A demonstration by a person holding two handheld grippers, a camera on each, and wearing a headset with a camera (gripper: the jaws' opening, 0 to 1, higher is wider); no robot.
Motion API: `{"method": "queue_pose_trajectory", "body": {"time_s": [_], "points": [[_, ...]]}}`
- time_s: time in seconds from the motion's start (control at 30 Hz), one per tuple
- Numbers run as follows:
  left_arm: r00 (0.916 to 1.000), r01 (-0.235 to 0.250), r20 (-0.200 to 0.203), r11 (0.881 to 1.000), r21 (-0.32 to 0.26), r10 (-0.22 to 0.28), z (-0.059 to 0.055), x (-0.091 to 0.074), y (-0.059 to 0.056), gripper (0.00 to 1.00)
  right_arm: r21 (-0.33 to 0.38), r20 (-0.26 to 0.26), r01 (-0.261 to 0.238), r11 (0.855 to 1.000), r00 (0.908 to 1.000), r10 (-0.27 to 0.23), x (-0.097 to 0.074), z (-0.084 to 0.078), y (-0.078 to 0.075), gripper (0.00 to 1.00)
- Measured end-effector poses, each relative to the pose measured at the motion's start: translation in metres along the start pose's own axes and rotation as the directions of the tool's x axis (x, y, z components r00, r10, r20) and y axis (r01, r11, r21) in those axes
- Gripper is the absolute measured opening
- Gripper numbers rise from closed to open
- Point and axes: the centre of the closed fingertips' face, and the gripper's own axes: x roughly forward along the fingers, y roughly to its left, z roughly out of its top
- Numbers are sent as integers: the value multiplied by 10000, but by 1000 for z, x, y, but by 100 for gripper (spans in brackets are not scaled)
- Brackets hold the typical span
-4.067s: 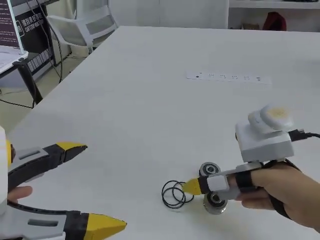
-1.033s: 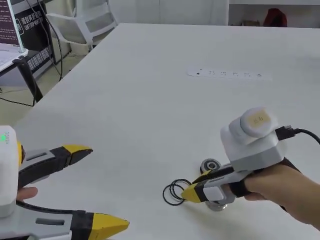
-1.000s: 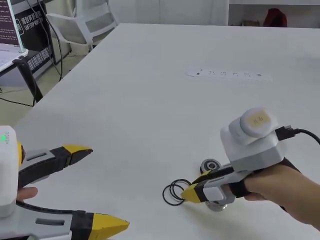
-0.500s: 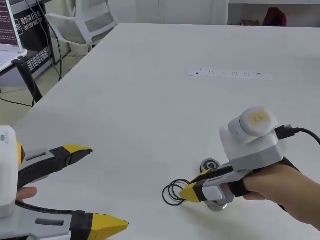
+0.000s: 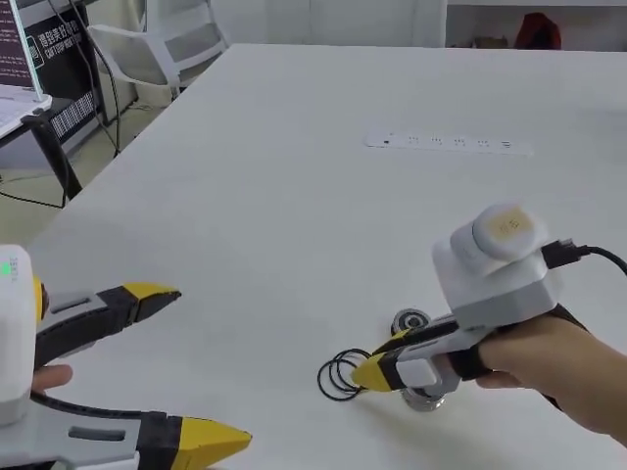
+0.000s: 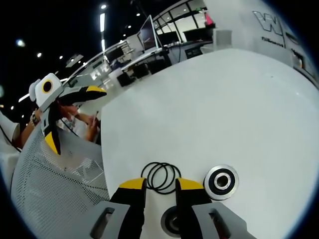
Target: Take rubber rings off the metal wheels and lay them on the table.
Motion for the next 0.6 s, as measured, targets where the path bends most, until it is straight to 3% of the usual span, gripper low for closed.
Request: {"method": "queue_pose_trajectory", "body": {"time_s": [0.17,0.43,0.6], "points": [[10000,17,-16,10000,90,-17,3,0,2,92,91,244,144,9999,9996,-147,-6,6,-6,21],[9998,201,-25,9978,625,-199,19,4,7,92,491,1007,532,9974,9932,-579,-23,21,-22,21],[9974,507,455,9928,1082,-559,47,7,5,92,864,1408,884,9923,9850,-1000,-36,27,-36,21]]}}
